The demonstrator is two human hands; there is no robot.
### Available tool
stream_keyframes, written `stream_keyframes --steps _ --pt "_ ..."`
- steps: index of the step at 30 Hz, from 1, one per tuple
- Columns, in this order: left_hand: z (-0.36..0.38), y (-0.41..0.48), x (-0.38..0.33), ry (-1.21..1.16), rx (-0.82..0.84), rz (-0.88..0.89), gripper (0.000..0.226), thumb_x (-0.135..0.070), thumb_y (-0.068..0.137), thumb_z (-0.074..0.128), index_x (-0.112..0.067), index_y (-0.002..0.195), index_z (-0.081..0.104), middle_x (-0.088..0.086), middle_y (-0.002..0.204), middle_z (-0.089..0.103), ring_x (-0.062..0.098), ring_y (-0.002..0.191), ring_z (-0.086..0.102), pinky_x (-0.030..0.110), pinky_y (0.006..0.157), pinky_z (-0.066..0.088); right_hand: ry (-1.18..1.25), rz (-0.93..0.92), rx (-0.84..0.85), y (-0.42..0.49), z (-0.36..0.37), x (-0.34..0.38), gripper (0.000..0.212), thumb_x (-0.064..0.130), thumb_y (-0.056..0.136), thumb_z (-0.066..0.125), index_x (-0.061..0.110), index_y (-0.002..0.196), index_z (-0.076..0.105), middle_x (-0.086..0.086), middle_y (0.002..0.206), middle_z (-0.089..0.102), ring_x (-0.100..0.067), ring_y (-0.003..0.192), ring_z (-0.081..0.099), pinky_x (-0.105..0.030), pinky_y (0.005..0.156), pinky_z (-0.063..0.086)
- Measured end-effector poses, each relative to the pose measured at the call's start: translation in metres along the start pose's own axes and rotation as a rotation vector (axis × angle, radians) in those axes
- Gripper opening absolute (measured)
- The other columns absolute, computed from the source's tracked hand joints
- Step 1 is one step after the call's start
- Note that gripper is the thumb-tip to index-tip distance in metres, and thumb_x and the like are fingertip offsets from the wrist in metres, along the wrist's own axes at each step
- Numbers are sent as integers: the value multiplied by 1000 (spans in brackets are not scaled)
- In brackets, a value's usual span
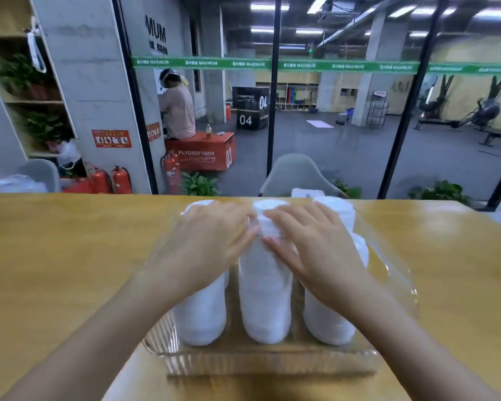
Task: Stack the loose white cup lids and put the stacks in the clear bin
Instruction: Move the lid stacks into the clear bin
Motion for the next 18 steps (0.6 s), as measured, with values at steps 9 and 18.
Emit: stream_keyframes --steps 9,18 --pt "-79 106 22 -176 596 -135 25 -49 99 45 -35 107 63 -20 96 60 4 92 55 20 75 45 209 170 883 127 -51 -25 48 62 99 28 33 119 62 10 116 67 -17 107 60 -31 79 40" --pt "-117 162 15 -238 553 -246 23 -27 99 53 -21 119 63 -5 118 64 13 104 57 26 83 46 269 315 907 195 -63 -46 32 42 100 50 26 126 59 5 123 65 -18 109 60 -33 85 48"
Point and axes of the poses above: each hand's wrist, its own y-axis towards the middle knuckle, its own z-axis out of the palm, x = y × z, the point moved 2 cm from there along y, towards the middle knuckle
